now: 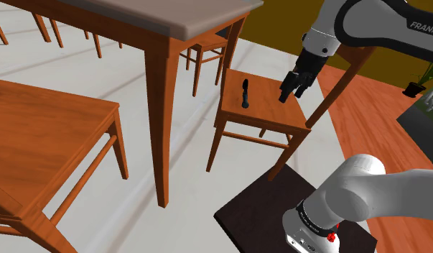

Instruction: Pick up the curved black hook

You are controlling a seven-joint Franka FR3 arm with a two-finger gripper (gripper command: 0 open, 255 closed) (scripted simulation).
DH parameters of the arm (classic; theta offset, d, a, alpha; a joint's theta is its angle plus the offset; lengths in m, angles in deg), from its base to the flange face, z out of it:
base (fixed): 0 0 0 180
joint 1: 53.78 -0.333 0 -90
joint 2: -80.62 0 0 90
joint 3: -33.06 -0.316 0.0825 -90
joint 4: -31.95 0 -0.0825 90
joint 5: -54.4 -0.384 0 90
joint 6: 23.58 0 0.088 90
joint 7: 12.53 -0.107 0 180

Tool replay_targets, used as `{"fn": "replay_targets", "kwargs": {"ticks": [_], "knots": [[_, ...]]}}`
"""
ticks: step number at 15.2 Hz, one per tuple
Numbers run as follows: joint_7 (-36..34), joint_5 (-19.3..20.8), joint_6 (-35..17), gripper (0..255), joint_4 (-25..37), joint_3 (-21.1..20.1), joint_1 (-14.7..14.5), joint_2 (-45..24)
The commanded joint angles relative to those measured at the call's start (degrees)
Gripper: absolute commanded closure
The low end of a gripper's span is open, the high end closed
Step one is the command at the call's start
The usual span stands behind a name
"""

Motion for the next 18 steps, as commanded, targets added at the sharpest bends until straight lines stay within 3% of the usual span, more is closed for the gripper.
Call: {"fn": "replay_targets", "kwargs": {"ticks": [1,7,13,18], "knots": [[0.00,0.00,0.00,0,0.00,0.00,0.00,0.00],[-19.84,-4.22,-5.73,0,6.84,-6.61,4.03,-12.70],[-38.87,-5.06,-9.27,0,16.96,-10.97,8.20,-26.35],[-40.06,-5.07,-12.48,0,14.53,-11.19,8.34,-27.14]]}}
